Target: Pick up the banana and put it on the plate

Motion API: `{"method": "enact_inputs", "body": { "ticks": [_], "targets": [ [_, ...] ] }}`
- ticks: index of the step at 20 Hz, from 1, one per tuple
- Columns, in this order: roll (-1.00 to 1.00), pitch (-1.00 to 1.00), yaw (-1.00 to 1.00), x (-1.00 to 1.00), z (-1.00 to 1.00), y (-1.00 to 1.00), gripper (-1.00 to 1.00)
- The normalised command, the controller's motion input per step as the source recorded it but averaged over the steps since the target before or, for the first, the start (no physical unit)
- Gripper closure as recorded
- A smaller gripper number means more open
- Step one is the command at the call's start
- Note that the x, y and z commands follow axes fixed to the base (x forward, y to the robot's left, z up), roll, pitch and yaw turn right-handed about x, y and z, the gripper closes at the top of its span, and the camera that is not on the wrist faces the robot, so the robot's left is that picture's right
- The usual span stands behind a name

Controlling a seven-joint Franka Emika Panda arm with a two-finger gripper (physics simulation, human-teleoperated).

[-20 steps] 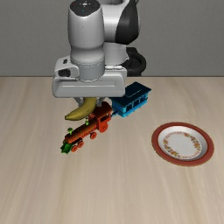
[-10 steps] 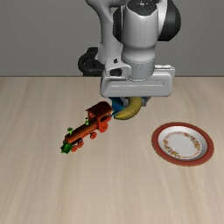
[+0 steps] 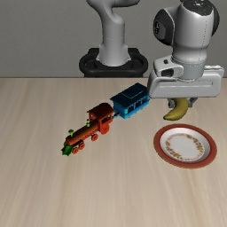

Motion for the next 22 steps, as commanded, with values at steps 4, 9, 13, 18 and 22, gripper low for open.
{"method": "enact_inputs", "body": {
  "ticks": [4, 9, 13, 18, 22],
  "targets": [
    [0.00, 0.00, 0.00, 0.00, 0.00, 1.00, 1.00],
    [0.00, 0.00, 0.00, -0.60, -0.40, 0.00, 1.00],
    [0.00, 0.00, 0.00, 0.00, -1.00, 0.00, 1.00],
    [0.00, 0.00, 0.00, 0.00, -1.00, 0.00, 1.00],
    [0.00, 0.00, 0.00, 0.00, -0.25, 0.00, -1.00]
  ]
}}
